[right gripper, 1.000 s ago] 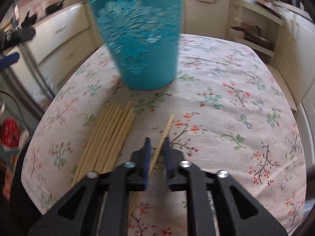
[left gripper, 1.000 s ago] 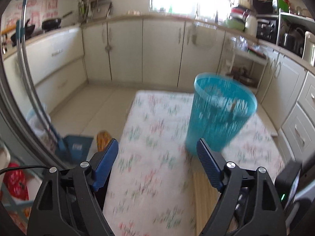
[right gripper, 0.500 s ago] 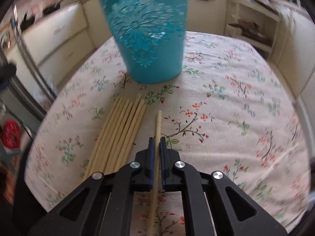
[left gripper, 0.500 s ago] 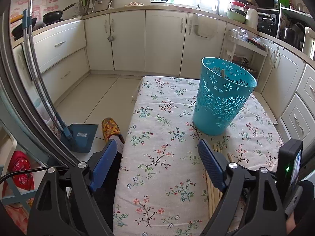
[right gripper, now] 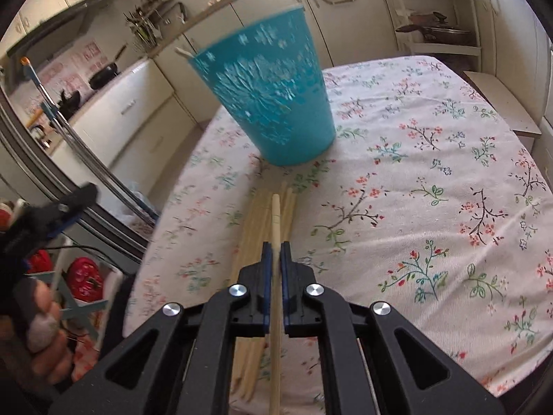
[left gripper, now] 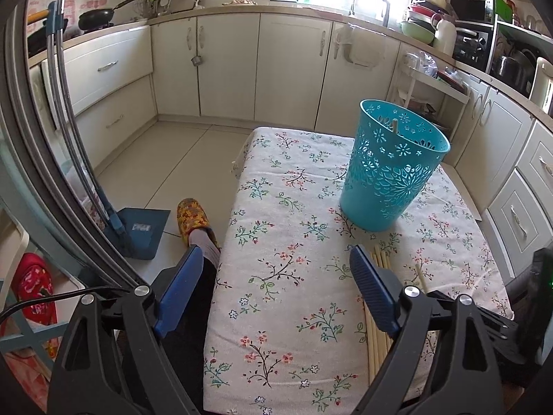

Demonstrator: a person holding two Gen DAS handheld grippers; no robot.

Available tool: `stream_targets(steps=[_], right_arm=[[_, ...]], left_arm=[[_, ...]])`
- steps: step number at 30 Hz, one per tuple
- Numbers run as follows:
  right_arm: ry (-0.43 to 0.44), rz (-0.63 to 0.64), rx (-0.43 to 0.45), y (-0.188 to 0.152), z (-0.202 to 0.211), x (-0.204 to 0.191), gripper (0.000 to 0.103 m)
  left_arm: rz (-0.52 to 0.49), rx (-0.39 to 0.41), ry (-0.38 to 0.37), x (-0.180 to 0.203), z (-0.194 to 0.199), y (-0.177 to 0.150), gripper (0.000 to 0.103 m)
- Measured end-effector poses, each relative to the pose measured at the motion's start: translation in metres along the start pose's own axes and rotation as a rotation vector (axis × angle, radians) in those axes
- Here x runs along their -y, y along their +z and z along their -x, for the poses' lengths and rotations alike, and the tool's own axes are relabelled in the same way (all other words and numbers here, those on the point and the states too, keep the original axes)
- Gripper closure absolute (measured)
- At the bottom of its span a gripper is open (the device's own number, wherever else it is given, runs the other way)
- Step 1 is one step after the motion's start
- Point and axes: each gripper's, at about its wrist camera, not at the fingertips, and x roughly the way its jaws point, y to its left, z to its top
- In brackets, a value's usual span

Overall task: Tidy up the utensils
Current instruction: 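Pinch a single chopstick from the bundle with the right tool, then raise the chopstick with the right tool and drop it into the basket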

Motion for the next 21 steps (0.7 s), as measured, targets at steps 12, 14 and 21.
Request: stream_targets(steps=[12,14,21], right_arm=[[0.102,0.021,0.186,0.034,0.064,-0.022,0.097],[0.135,0.022,0.238,0.051,0.077,-0.029,0.097],[0.166,0.080,0.465,0.131,0.102,-0.063,0.097]], left_arm=[[-0.013,0.010,-0.006,0.006,0.010,-0.001,0.018],[-0.016,0.003,-0.005,0.007,0.008,-0.003,0.017],[-0.011,-0.022,0.000,0.005,0.000,-0.005,0.017]])
